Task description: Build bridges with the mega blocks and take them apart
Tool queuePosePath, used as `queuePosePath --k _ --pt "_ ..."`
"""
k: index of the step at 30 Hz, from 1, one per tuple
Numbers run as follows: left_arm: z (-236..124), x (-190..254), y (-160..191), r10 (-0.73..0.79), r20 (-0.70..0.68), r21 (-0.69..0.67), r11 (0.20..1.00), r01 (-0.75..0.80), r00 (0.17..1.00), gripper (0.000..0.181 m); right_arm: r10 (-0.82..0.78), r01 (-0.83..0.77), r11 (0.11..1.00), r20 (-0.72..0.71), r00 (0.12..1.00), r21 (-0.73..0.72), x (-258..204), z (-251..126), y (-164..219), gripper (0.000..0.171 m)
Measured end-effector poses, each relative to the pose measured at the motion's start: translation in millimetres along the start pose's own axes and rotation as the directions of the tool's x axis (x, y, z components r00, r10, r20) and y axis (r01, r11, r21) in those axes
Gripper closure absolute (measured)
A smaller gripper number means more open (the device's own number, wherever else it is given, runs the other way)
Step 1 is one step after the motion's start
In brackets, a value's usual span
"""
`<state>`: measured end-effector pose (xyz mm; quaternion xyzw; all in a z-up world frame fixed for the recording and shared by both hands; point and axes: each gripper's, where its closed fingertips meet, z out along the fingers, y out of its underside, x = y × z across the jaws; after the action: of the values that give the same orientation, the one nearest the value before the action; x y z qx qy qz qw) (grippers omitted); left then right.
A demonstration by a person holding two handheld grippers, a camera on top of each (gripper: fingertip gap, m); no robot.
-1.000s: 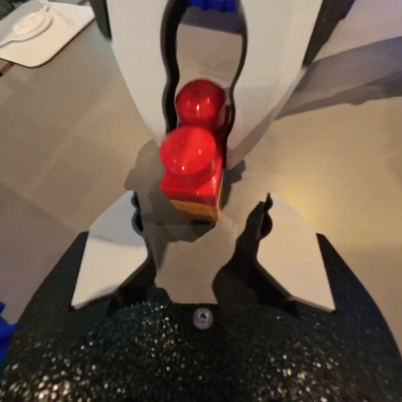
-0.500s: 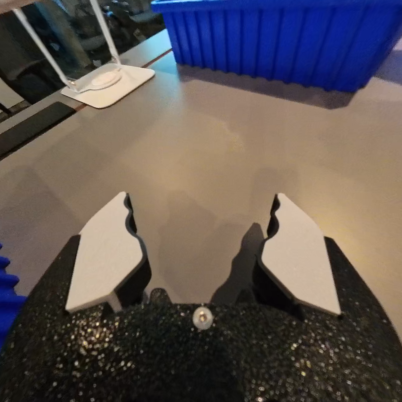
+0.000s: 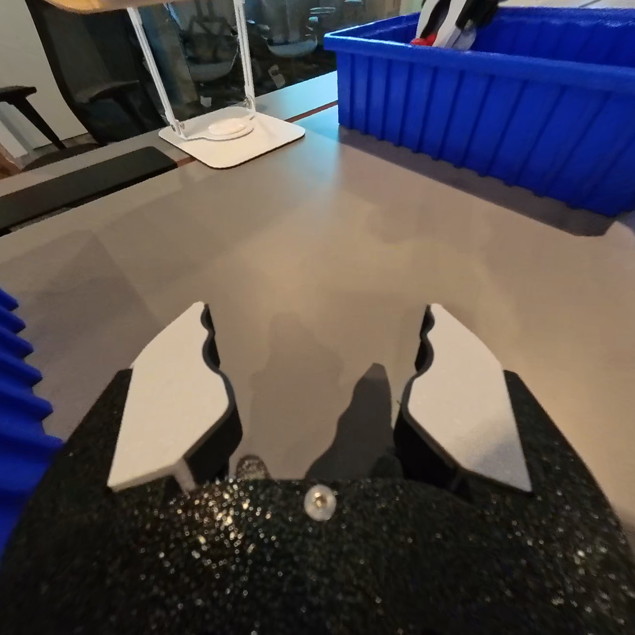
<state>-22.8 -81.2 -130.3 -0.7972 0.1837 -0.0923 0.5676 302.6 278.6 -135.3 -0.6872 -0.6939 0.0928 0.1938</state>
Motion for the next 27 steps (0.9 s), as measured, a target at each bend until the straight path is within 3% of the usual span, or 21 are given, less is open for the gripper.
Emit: queuePosePath --k 7,11,12,19,23,27 --pt "0 2 -1 0.006 -0.012 0.005 1.0 -0.006 1.0 0.066 0.11 -0.11 0.994 -0.056 0.992 0.008 -16 -39 -8 0.115" --pt "-3 7 -5 0.008 -0.024 0.025 1.0 -0.007 1.0 0.063 0.095 -0.048 0.96 -0.16 0.983 0.274 -42 -85 -59 0.093" --pt "-5 9 -7 0.014 -0.024 0.038 0.999 -0.014 1.0 0.063 0.09 -0.024 0.938 -0.177 0.98 0.346 -54 -99 -77 0.085" --pt "-13 18 -21 0.025 -0.042 0.119 0.993 -0.019 0.999 0.061 0.003 0.178 0.778 -0.287 0.958 0.602 -190 -162 -184 0.082" --pt "-17 12 -26 -0.002 -0.014 0.143 0.99 0.004 1.0 0.057 -0.041 0.284 0.68 -0.352 0.935 0.676 -269 -167 -234 0.085" --pt "-22 2 -34 -0.046 0.021 0.187 0.982 0.041 0.999 0.059 -0.021 0.275 0.57 -0.32 0.947 0.775 -322 -154 -275 0.086"
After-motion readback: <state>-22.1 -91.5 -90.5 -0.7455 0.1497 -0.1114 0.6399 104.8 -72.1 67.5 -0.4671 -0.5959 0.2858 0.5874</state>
